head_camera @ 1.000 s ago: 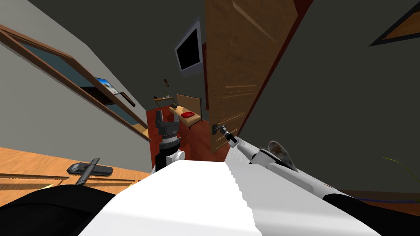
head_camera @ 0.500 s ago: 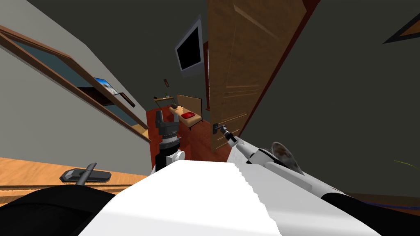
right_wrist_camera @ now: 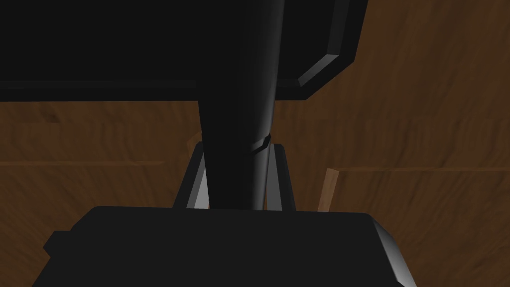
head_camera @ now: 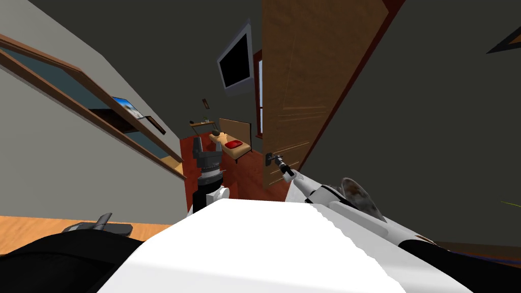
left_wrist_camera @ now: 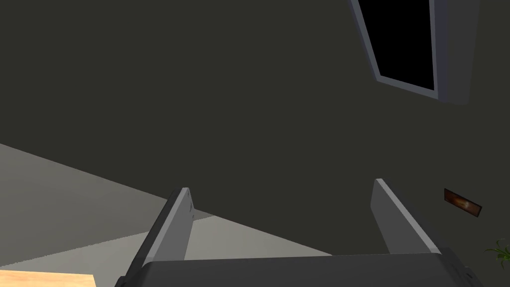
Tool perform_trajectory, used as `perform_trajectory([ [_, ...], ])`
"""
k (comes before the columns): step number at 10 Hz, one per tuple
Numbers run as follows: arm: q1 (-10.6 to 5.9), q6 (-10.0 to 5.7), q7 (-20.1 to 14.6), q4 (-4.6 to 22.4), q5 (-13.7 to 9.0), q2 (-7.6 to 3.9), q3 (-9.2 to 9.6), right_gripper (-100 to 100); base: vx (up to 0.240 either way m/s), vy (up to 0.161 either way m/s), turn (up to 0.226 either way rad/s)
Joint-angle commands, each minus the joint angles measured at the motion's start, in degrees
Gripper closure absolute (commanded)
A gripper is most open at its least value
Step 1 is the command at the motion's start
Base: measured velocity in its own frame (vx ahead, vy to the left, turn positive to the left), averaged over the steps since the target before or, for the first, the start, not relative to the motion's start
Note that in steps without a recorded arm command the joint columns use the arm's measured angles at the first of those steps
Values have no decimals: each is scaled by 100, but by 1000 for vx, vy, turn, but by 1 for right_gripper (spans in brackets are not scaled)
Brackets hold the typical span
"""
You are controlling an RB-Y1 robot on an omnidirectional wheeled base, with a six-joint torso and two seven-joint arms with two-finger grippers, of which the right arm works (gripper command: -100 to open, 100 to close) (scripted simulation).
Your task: Push the door open
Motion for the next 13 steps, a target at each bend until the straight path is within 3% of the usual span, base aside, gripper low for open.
perform_trajectory([
  [1,-52,-20,48,76,-19,8,-92,100,151,127,-45],
  [4,-48,-10,131,113,-46,2,-243,100,164,117,-28],
  [7,-41,10,294,185,-100,-7,-540,100,134,138,-43],
  [8,-41,10,294,184,-100,-7,-540,100,113,98,-44],
  [13,-29,41,550,299,-184,-23,-1007,100,141,139,-51],
])
